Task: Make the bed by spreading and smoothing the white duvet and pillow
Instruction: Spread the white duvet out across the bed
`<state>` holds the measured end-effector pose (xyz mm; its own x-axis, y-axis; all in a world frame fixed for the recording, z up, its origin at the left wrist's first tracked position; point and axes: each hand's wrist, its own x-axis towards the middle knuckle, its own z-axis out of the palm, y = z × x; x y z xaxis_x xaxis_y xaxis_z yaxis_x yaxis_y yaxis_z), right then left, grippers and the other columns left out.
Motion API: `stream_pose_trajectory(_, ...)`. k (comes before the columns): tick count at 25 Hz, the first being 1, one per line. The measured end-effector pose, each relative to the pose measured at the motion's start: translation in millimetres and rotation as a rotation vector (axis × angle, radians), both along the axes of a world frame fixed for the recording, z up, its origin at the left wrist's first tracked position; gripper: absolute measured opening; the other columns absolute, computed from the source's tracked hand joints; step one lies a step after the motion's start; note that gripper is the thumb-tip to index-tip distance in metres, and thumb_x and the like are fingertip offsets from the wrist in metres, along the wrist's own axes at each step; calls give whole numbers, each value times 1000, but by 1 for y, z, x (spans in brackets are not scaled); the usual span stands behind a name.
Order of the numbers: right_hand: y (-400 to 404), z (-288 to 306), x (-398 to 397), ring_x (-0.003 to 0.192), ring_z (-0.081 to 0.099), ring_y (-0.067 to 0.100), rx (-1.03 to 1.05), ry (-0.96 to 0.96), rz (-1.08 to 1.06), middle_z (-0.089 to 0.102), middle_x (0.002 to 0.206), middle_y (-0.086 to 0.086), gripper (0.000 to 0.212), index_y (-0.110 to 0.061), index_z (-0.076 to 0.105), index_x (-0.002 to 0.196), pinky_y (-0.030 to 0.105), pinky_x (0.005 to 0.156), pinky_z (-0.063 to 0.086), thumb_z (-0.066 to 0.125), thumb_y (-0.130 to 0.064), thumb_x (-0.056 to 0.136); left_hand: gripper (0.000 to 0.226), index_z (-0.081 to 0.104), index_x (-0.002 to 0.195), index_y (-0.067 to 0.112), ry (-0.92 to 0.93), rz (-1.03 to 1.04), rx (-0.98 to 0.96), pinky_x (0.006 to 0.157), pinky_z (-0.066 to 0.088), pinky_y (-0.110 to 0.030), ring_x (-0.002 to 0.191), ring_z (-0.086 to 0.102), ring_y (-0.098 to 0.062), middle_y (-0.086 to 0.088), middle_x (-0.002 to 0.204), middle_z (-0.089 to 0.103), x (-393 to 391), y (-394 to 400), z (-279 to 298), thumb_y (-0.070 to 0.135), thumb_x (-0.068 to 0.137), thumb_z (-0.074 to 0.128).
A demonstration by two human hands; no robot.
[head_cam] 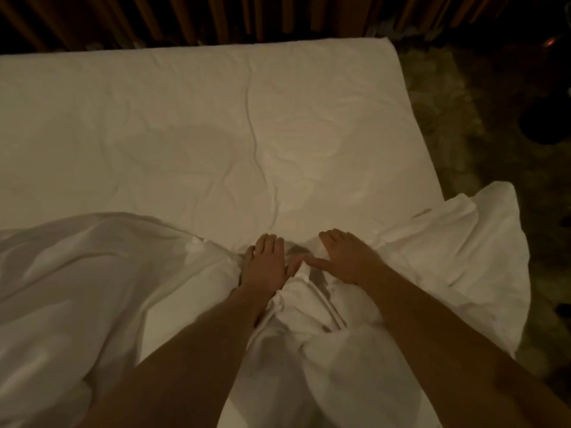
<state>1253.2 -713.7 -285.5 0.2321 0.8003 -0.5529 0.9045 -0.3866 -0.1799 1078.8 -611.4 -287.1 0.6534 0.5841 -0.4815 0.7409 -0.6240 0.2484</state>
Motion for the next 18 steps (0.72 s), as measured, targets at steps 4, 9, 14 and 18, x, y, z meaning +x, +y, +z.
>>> stream_pose_trajectory(4,-41,-6,-1,156,-9,25,-109,-65,-2,-8,169,4,110,-20,-11,160,50,124,-5,8,-89,77,129,-1,162,16,-21,193,-51,123,4,-52,154,-13,-34,-9,169,-4,-3,-13,-11,101,66,12)
stream_pose_trajectory(9,-65,-15,1,154,9,33,-116,-123,-10,5,169,7,117,-34,-23,155,58,122,-2,-12,-96,58,127,9,162,18,-10,300,-103,118,20,-59,149,19,-45,-20,166,12,0,-23,-13,98,67,38)
stream_pose_trajectory(14,-74,-21,3,136,38,31,-80,-121,-47,38,155,8,124,-32,-10,159,52,113,22,-4,-100,56,153,29,154,17,133,231,-99,111,33,-52,134,41,-40,-15,151,36,0,-34,-16,112,36,11)
stream_pose_trajectory(18,-70,-22,4,148,18,33,-113,-40,-112,12,167,0,111,-44,0,158,59,115,17,20,-101,66,104,34,150,21,165,344,-301,116,25,-47,143,33,-33,-12,153,36,0,-29,-5,84,72,60)
